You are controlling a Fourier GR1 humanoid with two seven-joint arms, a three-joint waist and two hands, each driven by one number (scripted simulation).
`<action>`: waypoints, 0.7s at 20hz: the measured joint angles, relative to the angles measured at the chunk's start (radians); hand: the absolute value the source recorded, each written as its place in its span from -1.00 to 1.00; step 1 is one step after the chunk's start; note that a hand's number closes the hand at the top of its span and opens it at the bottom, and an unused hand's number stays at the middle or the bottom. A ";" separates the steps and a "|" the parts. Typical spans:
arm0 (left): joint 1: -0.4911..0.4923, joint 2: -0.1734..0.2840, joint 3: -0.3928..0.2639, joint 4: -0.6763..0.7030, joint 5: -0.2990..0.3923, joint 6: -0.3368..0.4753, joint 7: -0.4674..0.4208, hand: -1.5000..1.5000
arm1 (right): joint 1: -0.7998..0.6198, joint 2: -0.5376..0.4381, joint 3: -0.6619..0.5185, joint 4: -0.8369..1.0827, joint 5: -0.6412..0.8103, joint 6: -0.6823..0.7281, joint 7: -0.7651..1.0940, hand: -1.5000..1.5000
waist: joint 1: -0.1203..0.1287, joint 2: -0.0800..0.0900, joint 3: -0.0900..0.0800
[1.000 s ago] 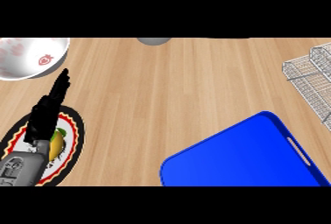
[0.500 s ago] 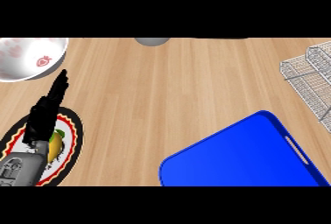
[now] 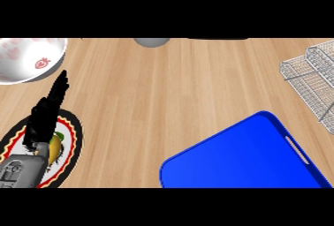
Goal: Pick the pear from the tray and place it in the tiered basket
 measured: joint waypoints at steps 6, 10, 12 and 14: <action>0.007 0.000 0.018 0.007 -0.009 -0.006 0.001 0.00 | 0.018 -0.004 0.032 -0.112 0.032 -0.043 0.035 -1.00 | -0.013 -0.003 0.003; 0.029 -0.006 0.025 0.002 -0.013 -0.001 0.001 0.00 | 0.041 0.008 0.026 -0.225 0.037 -0.013 0.084 -1.00 | -0.031 -0.012 0.002; 0.036 -0.005 0.029 -0.005 -0.011 -0.003 0.003 0.00 | 0.065 0.031 0.012 -0.293 0.027 0.002 0.105 -1.00 | -0.041 -0.017 0.002; 0.053 -0.007 0.033 -0.007 -0.012 0.000 -0.004 0.00 | 0.092 0.057 -0.002 -0.370 0.016 0.016 0.121 -1.00 | -0.051 -0.021 0.002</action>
